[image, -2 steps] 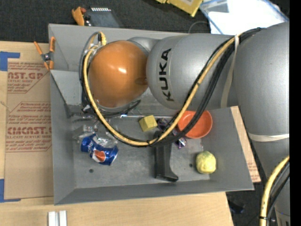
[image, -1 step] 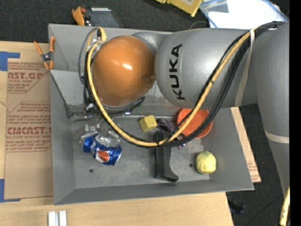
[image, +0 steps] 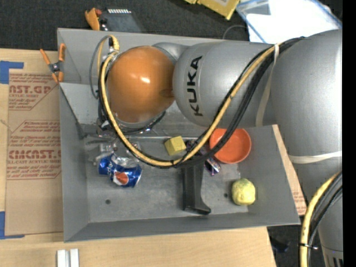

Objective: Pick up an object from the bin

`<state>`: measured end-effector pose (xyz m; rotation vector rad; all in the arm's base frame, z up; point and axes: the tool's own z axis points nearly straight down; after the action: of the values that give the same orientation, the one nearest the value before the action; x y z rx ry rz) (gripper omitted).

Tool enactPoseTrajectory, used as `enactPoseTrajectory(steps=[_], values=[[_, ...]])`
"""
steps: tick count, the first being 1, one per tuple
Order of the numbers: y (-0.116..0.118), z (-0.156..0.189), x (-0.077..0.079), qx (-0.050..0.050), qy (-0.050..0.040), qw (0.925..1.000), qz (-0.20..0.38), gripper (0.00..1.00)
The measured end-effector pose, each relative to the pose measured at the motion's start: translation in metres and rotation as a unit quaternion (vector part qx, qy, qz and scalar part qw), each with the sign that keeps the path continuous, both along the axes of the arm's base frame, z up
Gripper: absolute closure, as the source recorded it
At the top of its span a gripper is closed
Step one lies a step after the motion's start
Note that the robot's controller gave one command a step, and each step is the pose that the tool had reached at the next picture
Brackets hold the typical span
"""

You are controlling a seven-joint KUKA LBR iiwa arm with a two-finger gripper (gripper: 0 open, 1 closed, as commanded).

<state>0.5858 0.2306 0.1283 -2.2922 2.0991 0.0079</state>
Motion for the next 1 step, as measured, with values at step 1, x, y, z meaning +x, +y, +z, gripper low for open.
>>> enactPoseTrajectory(steps=[1], values=[[-0.0005, -0.0166, 0.0038, 0.0, 0.0034, 1.0, -0.001, 1.0]])
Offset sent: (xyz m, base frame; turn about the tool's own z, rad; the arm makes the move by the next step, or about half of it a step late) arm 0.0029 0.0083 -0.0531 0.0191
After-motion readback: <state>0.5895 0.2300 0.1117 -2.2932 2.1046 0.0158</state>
